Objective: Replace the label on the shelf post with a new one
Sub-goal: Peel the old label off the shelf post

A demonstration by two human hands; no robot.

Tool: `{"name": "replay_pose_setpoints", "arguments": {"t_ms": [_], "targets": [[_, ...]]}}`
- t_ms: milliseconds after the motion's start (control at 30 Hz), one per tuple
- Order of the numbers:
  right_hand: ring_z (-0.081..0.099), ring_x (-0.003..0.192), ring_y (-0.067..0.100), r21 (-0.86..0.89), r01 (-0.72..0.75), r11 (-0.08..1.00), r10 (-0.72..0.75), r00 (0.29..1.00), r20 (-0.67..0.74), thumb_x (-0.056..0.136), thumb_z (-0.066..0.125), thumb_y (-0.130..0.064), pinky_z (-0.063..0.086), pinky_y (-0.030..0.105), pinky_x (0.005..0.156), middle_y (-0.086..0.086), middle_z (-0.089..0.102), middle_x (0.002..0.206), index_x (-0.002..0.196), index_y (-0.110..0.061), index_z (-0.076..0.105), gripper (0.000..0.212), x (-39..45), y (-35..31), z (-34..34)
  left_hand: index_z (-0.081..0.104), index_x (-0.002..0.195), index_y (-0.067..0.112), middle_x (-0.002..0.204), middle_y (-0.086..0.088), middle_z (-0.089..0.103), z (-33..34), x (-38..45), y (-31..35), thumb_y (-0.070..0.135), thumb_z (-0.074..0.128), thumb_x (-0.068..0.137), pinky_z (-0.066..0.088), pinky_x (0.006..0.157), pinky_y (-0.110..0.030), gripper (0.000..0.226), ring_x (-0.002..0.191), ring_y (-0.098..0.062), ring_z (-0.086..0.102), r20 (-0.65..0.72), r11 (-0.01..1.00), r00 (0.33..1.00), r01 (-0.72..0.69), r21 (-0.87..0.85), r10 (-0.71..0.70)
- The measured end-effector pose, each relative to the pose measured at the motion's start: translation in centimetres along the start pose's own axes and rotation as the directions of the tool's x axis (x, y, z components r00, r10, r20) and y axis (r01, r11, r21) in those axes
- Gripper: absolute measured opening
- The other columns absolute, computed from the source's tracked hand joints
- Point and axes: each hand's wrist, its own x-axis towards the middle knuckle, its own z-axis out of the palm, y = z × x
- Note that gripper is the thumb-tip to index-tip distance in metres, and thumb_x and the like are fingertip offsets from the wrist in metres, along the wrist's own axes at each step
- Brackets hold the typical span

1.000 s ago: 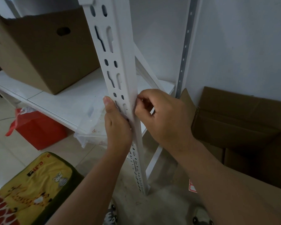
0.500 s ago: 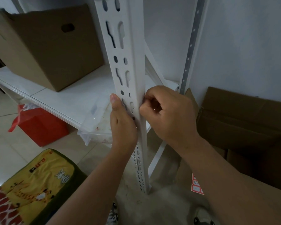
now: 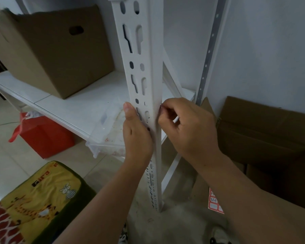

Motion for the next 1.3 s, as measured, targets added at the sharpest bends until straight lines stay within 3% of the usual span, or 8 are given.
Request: {"name": "replay_pose_setpoints", "arguments": {"t_ms": [167,333,533,733,900,1033,1133,1300], "targets": [[0.057,0.058,0.02,-0.062,0.022,0.998,-0.022,1.0,0.001,0.093,0.052,-0.019,0.05,0.036,0.052,0.006,0.064,0.068,0.078,-0.006,0.066,0.024,0.5,0.0,0.1,0.065,0.087,0.027,0.074,0.01,0.072,0.0,0.0,0.0,0.05,0.017,0.098,0.05,0.065,-0.01,0.054,0.078,-0.001,0.069,0.011,1.0,1.0,-0.011,-0.016,0.011],[0.055,0.059,0.011,0.146,-0.132,0.98,0.14,0.989,-0.049,0.086,0.059,-0.012,0.048,0.026,0.054,0.002,0.063,0.066,0.076,-0.005,0.066,0.014,0.1,-0.7,0.4,0.062,0.076,0.032,0.061,0.016,0.068,-0.2,-0.1,0.4,0.042,0.016,0.102,0.046,0.055,-0.005,0.054,0.065,0.007,0.065,0.029,1.0,1.0,0.004,-0.014,-0.003],[0.058,0.074,0.005,0.168,-0.23,0.959,0.239,0.97,-0.035,0.088,0.057,-0.029,0.05,0.009,0.067,0.001,0.067,0.086,0.104,-0.006,0.066,0.029,-0.6,-0.8,0.4,0.062,0.087,0.034,0.071,0.019,0.07,-0.2,0.0,0.5,0.06,0.017,0.084,0.049,0.061,-0.007,0.052,0.077,0.005,0.068,0.05,1.0,0.999,0.008,-0.006,-0.008],[0.064,0.071,0.018,0.003,-0.004,1.0,0.004,1.0,-0.012,0.095,0.055,-0.016,0.055,0.034,0.06,0.009,0.071,0.087,0.103,-0.002,0.068,0.021,-0.8,0.0,0.1,0.062,0.083,0.031,0.064,0.021,0.068,-0.1,-0.1,0.4,0.046,0.016,0.099,0.045,0.057,-0.003,0.051,0.069,0.009,0.065,0.022,1.0,1.0,0.01,0.003,-0.01],[0.06,0.064,0.015,-0.052,0.049,0.997,-0.049,0.999,-0.004,0.096,0.051,-0.021,0.052,0.027,0.056,0.006,0.068,0.079,0.092,-0.004,0.067,0.024,-0.4,-0.3,-0.2,0.063,0.084,0.03,0.066,0.019,0.069,-0.1,0.1,0.1,0.043,0.015,0.101,0.046,0.059,-0.005,0.052,0.071,0.007,0.066,0.012,1.0,1.0,-0.012,0.01,0.012],[0.059,0.066,0.002,0.218,-0.326,0.92,0.331,0.944,0.014,0.092,0.058,-0.014,0.051,0.013,0.06,-0.01,0.063,0.07,0.084,-0.011,0.066,0.012,-0.2,-0.8,0.8,0.063,0.085,0.027,0.066,0.017,0.069,-0.1,0.1,0.0,0.042,0.015,0.102,0.047,0.059,-0.006,0.053,0.071,0.004,0.067,0.021,1.0,1.0,-0.021,0.013,0.021],[0.062,0.066,-0.002,0.312,-0.724,0.615,0.668,0.689,0.281,0.094,0.056,-0.015,0.055,0.019,0.059,-0.013,0.063,0.068,0.08,-0.02,0.065,0.017,-0.9,-0.3,2.0,0.063,0.086,0.025,0.061,0.014,0.065,-0.1,0.1,-0.2,0.045,0.016,0.1,0.046,0.056,-0.006,0.052,0.066,0.003,0.065,-0.003,1.0,1.0,-0.002,0.02,0.002],[0.063,0.072,0.002,0.431,-0.664,0.611,0.631,0.737,0.241,0.096,0.054,-0.02,0.05,0.01,0.061,-0.01,0.065,0.076,0.093,-0.023,0.065,0.012,-1.0,-0.8,0.8,0.062,0.09,0.025,0.068,0.015,0.066,-0.2,0.2,0.0,0.046,0.016,0.1,0.046,0.056,-0.004,0.051,0.069,0.006,0.065,-0.004,0.999,1.0,0.026,0.037,-0.025]]}}
